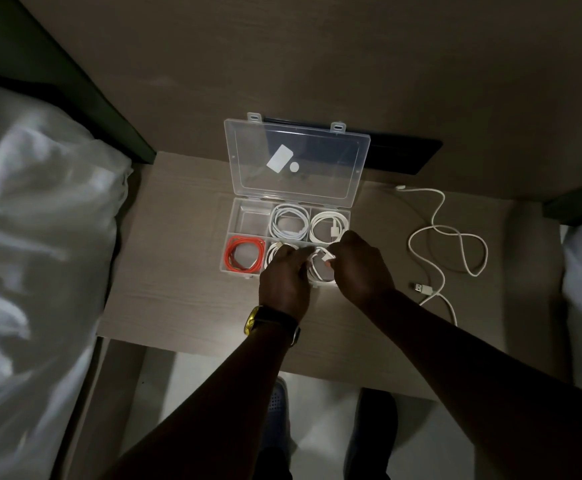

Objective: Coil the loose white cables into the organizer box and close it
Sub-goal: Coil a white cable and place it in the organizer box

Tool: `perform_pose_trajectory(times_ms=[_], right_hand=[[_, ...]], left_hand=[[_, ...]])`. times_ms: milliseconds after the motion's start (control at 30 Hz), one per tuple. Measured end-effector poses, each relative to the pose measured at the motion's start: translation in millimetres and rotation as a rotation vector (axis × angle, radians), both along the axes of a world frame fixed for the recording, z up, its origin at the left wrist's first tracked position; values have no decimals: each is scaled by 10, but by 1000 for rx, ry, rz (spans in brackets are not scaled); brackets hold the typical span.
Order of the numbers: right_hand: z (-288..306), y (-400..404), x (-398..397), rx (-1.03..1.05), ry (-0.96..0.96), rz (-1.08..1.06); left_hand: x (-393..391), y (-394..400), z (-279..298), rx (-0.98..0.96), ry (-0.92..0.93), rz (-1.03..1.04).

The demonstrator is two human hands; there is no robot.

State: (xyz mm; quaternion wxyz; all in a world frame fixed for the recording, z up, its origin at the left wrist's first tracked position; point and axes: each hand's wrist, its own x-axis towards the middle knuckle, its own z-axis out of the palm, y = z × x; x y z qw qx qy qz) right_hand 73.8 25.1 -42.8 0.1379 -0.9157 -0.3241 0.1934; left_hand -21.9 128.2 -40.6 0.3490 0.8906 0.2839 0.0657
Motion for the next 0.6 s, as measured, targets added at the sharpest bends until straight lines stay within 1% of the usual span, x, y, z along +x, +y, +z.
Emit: perform_pose_trajectory(times_ms=[100, 167, 267, 367, 500, 600], right_hand=[[29, -10, 22, 62, -32, -26], [31, -21, 36, 74, -39, 3], [29, -35, 34, 16, -47, 31], [11, -84, -5, -13, -71, 12], [-15, -181, -83, -61, -101, 39], [-33, -203, -157, -139, -145, 85]], left_hand=[[80, 9, 18, 2, 52, 3], [98, 3, 20, 17, 93, -9], [91, -1, 12, 24, 127, -42], [64, -18, -20, 63, 226, -136], [99, -9, -42, 88, 315, -164], [145, -38, -28, 126, 397, -182]])
